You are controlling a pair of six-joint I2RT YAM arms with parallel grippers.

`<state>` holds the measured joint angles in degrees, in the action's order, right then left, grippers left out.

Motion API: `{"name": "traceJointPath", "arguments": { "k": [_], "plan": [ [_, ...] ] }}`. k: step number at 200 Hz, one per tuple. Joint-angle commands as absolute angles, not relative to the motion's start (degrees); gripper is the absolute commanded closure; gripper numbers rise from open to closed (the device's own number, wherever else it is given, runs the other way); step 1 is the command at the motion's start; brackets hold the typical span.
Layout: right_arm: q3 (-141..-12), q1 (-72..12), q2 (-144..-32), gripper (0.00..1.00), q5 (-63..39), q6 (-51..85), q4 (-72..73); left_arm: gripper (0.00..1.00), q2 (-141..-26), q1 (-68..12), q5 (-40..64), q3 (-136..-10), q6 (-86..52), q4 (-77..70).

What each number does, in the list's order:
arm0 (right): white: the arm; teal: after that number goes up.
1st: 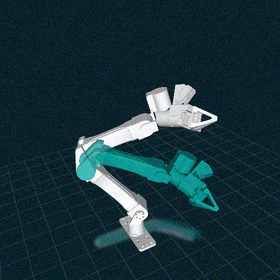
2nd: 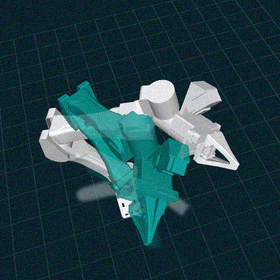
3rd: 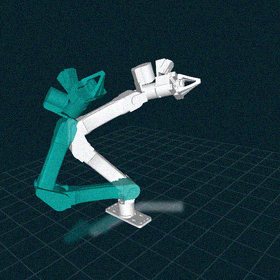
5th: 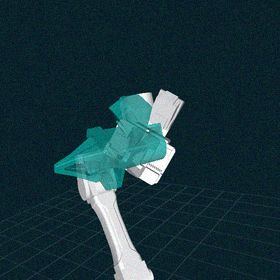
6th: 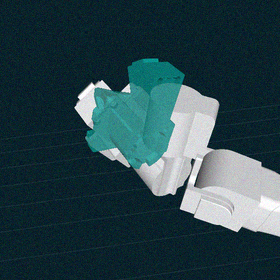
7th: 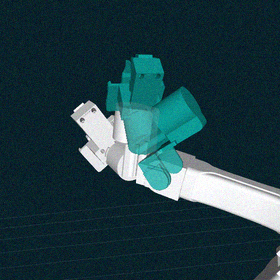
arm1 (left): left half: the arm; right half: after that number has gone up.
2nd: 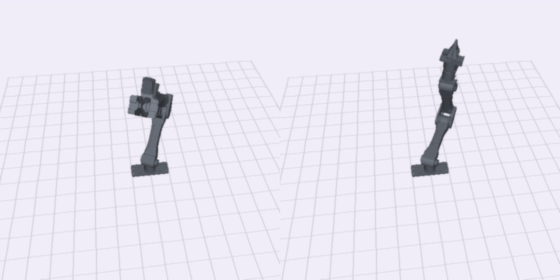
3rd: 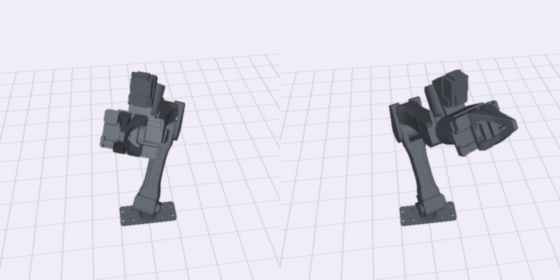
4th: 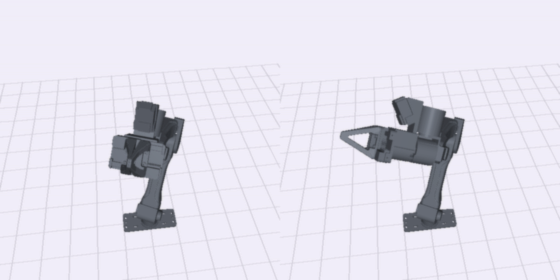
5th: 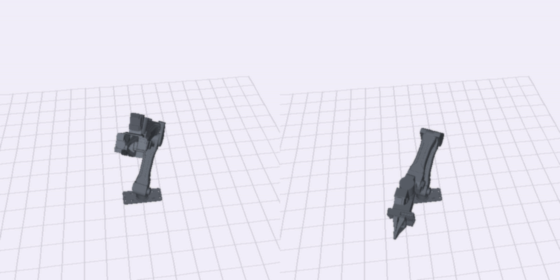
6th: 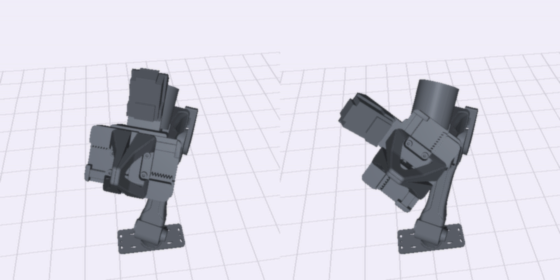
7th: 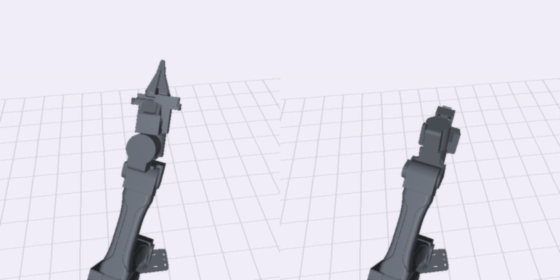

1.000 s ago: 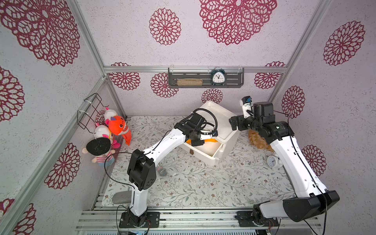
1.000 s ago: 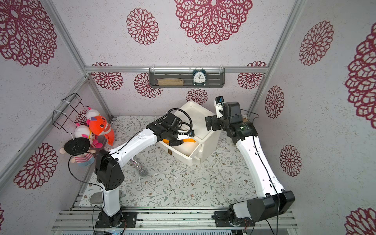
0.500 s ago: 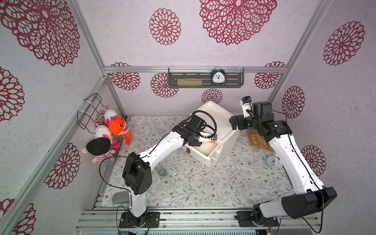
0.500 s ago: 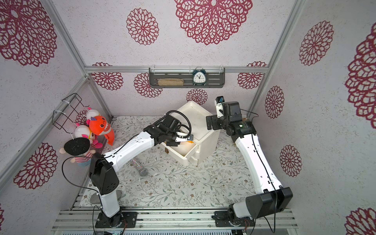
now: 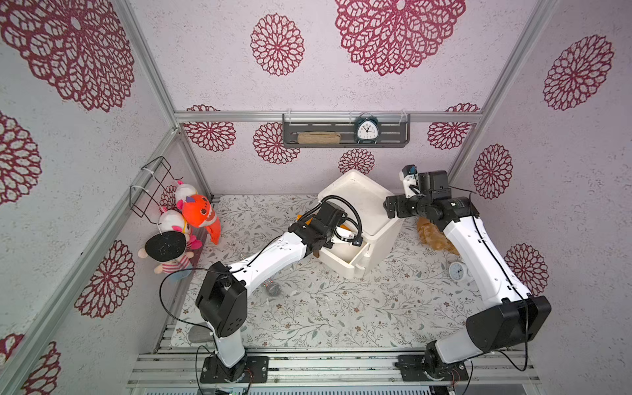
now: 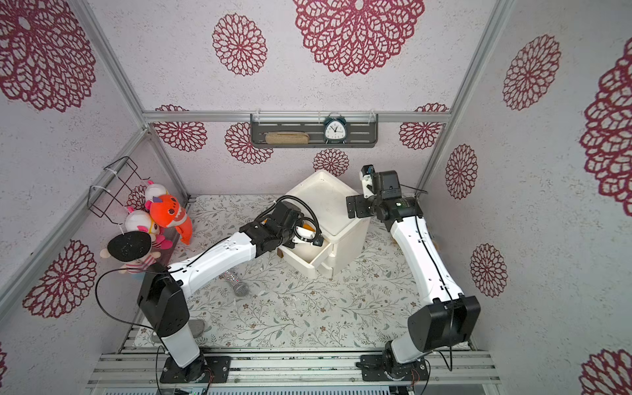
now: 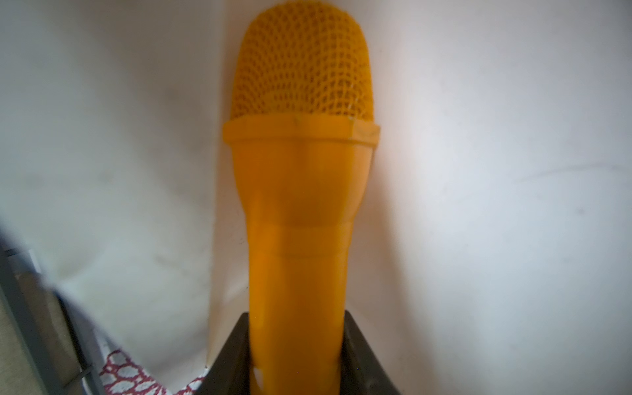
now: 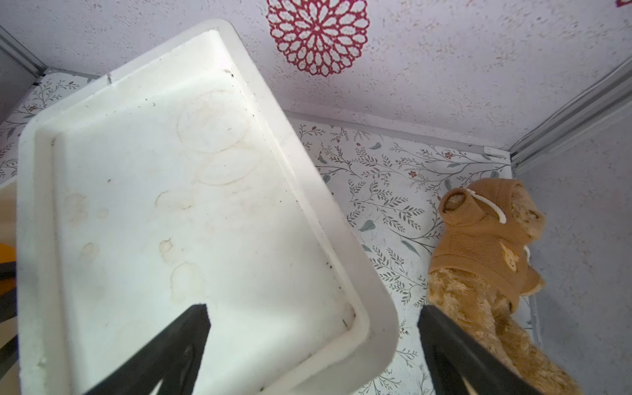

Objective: Take the microphone out of the drawer
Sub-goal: Pick up the microphone from the drawer.

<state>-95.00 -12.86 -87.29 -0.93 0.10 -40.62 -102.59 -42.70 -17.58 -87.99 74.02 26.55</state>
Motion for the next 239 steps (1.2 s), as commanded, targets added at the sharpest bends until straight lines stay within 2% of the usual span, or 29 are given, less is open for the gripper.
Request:
{"name": "traceJointPath", "arguments": {
  "k": [1, 102, 143, 200, 239],
  "plan": [
    [-97.8, -12.3, -87.9, 0.01, -2.8, 1.3, -39.5, 1.00, -100.1, -42.5, -19.9, -87.2, 79.0, 25.6],
    [-98.2, -11.6, -89.9, 0.01, -4.4, 1.2, -39.0, 1.00, -94.2, -41.5, -18.9, -94.5, 75.6, 43.6],
    [-97.8, -11.5, -89.3, 0.01, -4.6, 1.2, -39.0, 1.00, -90.7, -38.9, -18.3, -96.8, 68.1, 49.1],
    [-98.1, -11.4, -89.3, 0.01, -5.1, 1.0, -38.8, 1.00, -81.8, -35.6, -15.6, -92.8, 48.6, 48.8],
    [-98.5, -11.4, -89.4, 0.01, -5.8, 1.0, -38.8, 1.00, -78.6, -34.3, -22.6, -89.4, 25.1, 45.8]
  ]
}}
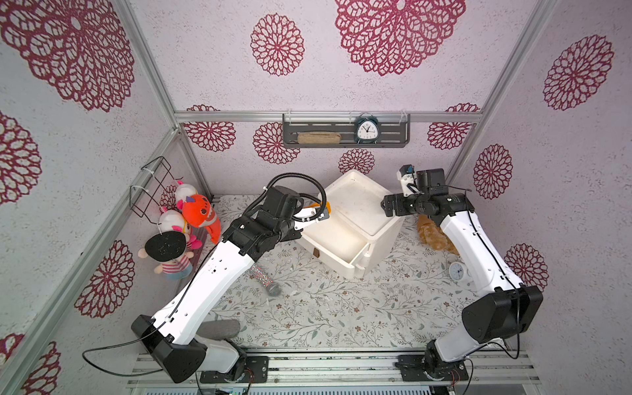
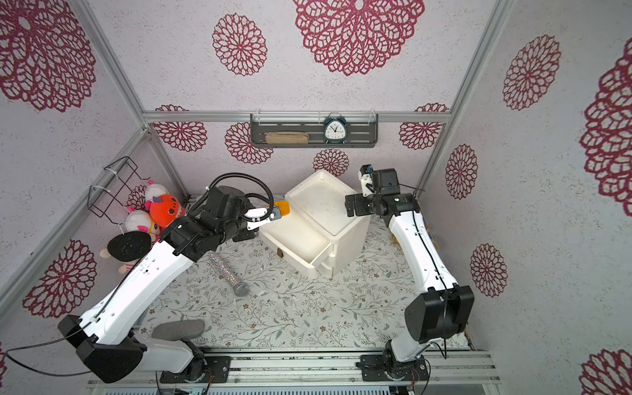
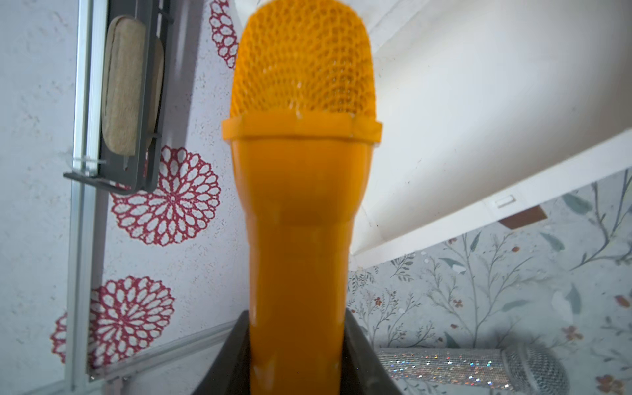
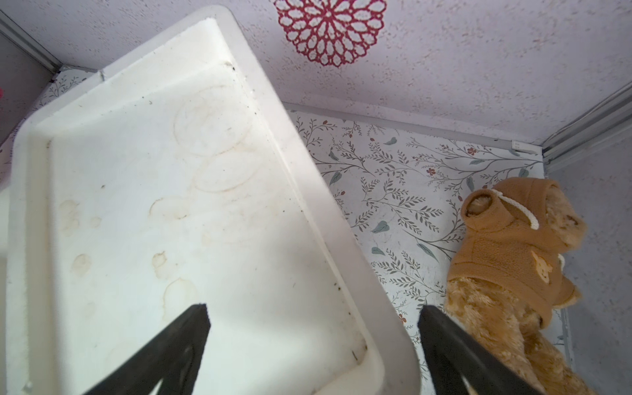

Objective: Take the microphone out of the drawer
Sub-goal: Pick up the microphone from the drawer, then adjust the storage box at the center of the board, then place the microphone at the center of the board.

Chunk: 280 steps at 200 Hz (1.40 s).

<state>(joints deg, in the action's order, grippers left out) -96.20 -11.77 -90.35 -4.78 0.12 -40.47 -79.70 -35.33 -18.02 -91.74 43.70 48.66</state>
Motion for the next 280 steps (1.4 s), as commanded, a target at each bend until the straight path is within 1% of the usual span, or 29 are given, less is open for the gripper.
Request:
{"name": "traceJointPath", "arguments": {
  "k": [1, 19, 28, 48, 69, 99, 117, 161, 196, 236, 255, 280],
  "plan": [
    [-98.5, -11.4, -89.4, 0.01, -5.7, 1.0, -38.8, 1.00, -78.6, -34.3, -23.0, -89.3, 24.6, 45.7],
    [-98.4, -11.4, -89.2, 0.01, -6.2, 0.9, -38.9, 1.00, -78.1, -34.1, -30.4, -87.2, 15.2, 46.5],
    [-98.3, -11.4, -89.2, 0.01, -6.3, 0.8, -38.9, 1.00, -78.4, -33.8, -32.0, -87.2, 10.5, 49.1],
    [-98.2, -11.4, -89.2, 0.01, -6.6, 0.6, -38.9, 1.00, -79.4, -31.5, -31.3, -87.2, -0.8, 55.6],
    [-98.4, -11.3, -89.4, 0.01, -7.1, 0.5, -38.7, 1.00, -79.0, -28.6, -26.4, -84.2, -11.7, 57.9],
    [-98.8, -11.4, -90.0, 0.01, -7.7, 0.8, -38.7, 1.00, -75.3, -27.9, -21.5, -74.8, -24.4, 51.6],
    [-99.3, -11.3, -90.2, 0.01, -7.9, 0.9, -38.9, 1.00, -73.5, -27.4, -22.3, -69.6, -31.8, 48.6],
    [-102.8, -11.3, -92.8, 0.01, -9.1, 0.1, -40.2, 1.00, -70.2, -24.0, -23.9, -58.6, -47.3, 46.6],
    [-107.6, -11.1, -96.8, 0.01, -9.1, -1.1, -42.4, 1.00, -66.8, -20.2, -22.9, -51.3, -55.2, 44.4],
    [-117.0, -10.7, -104.2, 0.02, -10.7, -3.6, -49.1, 1.00, -66.1, -15.4, -19.5, -45.7, -59.4, 41.8],
    [-120.6, -10.7, -107.6, 0.05, -11.1, -4.5, -51.6, 1.00, -65.8, -12.7, -17.7, -43.6, -60.5, 40.4],
    [-123.2, -10.7, -110.2, 0.13, -10.7, -5.3, -53.2, 1.00, -66.4, -9.9, -14.9, -41.1, -60.9, 37.2]
  ]
}}
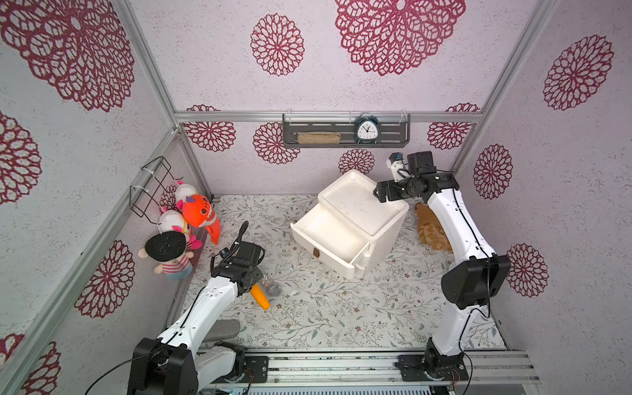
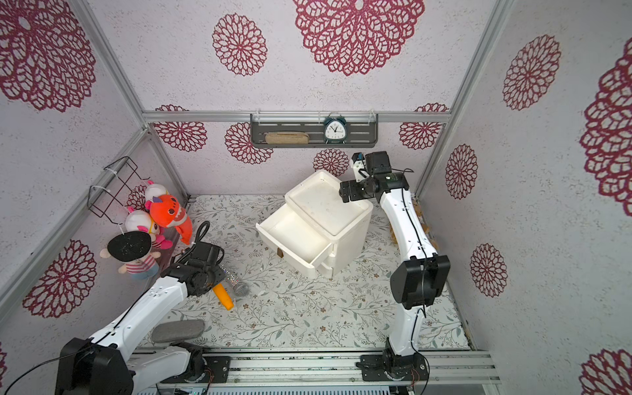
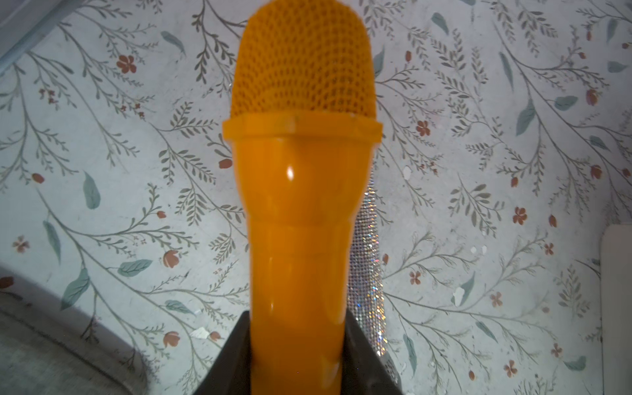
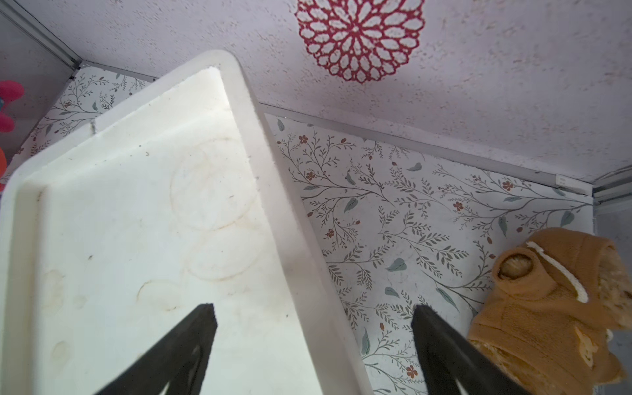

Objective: Take the microphone out of the drawer
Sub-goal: Place the microphone at the center of the board.

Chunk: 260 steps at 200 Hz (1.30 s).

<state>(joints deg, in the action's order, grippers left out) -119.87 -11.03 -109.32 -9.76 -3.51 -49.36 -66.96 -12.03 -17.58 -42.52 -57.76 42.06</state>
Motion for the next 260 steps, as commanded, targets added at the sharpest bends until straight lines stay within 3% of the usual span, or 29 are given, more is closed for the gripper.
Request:
{"name": "traceJointPath", "arguments": {
  "k": [1, 56, 102, 138, 210, 260],
  "plan": [
    [-123.3, -10.7, -110.2, 0.14, -10.7, -5.4, -53.3, 1.00, -66.5, -9.8, -14.8, -41.0, -60.8, 37.1],
    [-123.4, -10.9, -111.1, 0.46, -8.0, -5.4, -54.4, 1.00, -72.5, -5.7, -8.4, -38.5, -57.8, 29.0],
    [-119.3, -11.3, -108.3, 0.61, -6.5, -4.6, -53.2, 1.00, -76.1, -4.0, -7.1, -38.9, -55.3, 25.5],
    [-115.5, -11.5, -105.4, 0.79, -5.5, -3.3, -52.5, 1.00, -78.8, -2.7, -5.9, -38.7, -54.4, 22.5],
    [-103.2, -12.8, -93.5, 0.85, -3.8, -0.9, -49.1, 1.00, -82.1, -1.4, -6.0, -40.9, -49.8, 19.7],
    [-98.9, -13.7, -88.0, 0.86, -3.2, -1.0, -49.9, 0.72, -82.4, -1.1, -6.2, -40.4, -50.5, 18.9]
  ]
}}
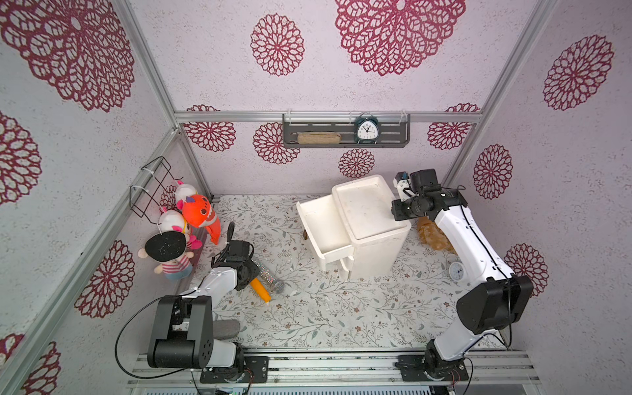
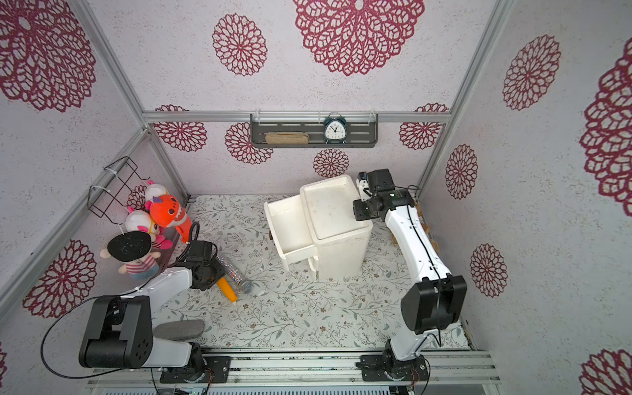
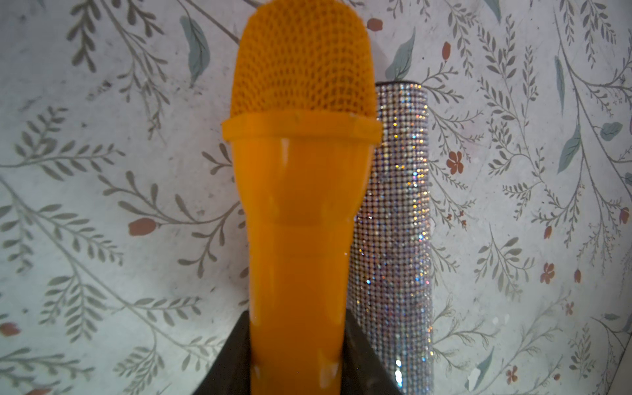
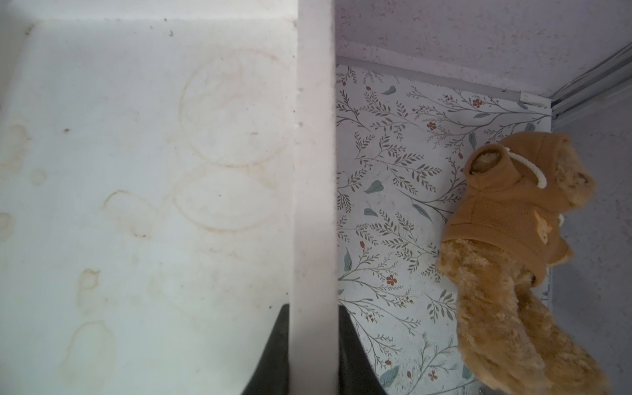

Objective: Take the microphone out of the drawer
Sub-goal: Place the microphone at the center of the board.

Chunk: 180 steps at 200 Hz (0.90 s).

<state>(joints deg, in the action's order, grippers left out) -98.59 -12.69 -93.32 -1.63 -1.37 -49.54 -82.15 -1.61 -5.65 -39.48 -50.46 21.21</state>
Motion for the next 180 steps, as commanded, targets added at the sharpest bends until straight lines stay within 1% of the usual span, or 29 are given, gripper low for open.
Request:
{"name": "traceJointPath", "arguments": {
  "k": [1, 11, 38, 56, 80, 107, 121, 126, 165, 172, 177, 180],
  "plan": [
    [-98.9, -13.7, -87.9, 0.86, -3.2, -1.0, -49.9, 0.72, -82.4, -1.1, -6.2, -40.4, -50.5, 18.9],
    [-98.6, -13.7, -87.6, 0.86, -3.3, -1.0, -49.9, 0.64, -82.4, -1.1, -6.2, -40.3, -50.8, 18.9],
    [-97.9, -13.9, -87.4, 0.86, -3.5, -1.2, -49.7, 0.49, -82.6, -1.1, -5.3, -40.1, -51.6, 18.6],
    [-97.9, -14.1, -87.6, 0.86, -3.6, -1.2, -49.5, 0.44, -82.6, -1.0, -5.0, -39.9, -52.1, 18.5],
    [-97.8, -14.6, -87.4, 0.86, -4.1, -1.5, -49.1, 0.33, -82.2, -1.0, -4.9, -39.8, -52.5, 18.9],
    [-97.9, -15.3, -87.1, 0.86, -4.1, -2.6, -49.1, 0.23, -80.6, -0.9, -4.9, -39.8, -53.1, 19.4],
    [-97.7, -15.4, -87.1, 0.86, -4.2, -3.0, -49.1, 0.20, -79.8, -1.0, -4.5, -40.2, -52.7, 20.1],
    [-97.6, -15.5, -87.1, 0.86, -4.3, -3.0, -49.1, 0.17, -79.5, -0.9, -4.4, -40.4, -52.5, 20.3],
    [-97.3, -15.5, -87.2, 0.87, -4.7, -3.1, -48.6, 0.11, -75.7, -0.9, -4.5, -42.6, -52.0, 24.6],
    [-97.2, -15.5, -87.2, 0.87, -5.0, -3.1, -48.4, 0.07, -74.7, -0.9, -4.5, -43.1, -52.0, 25.1],
    [-97.0, -15.5, -87.2, 0.87, -5.2, -3.0, -48.2, 0.00, -74.1, -0.9, -4.5, -43.5, -52.0, 25.4],
    [-96.9, -15.5, -87.2, 0.87, -5.2, -3.0, -48.0, 0.02, -73.8, -0.9, -4.6, -43.8, -52.0, 25.4]
  ]
}}
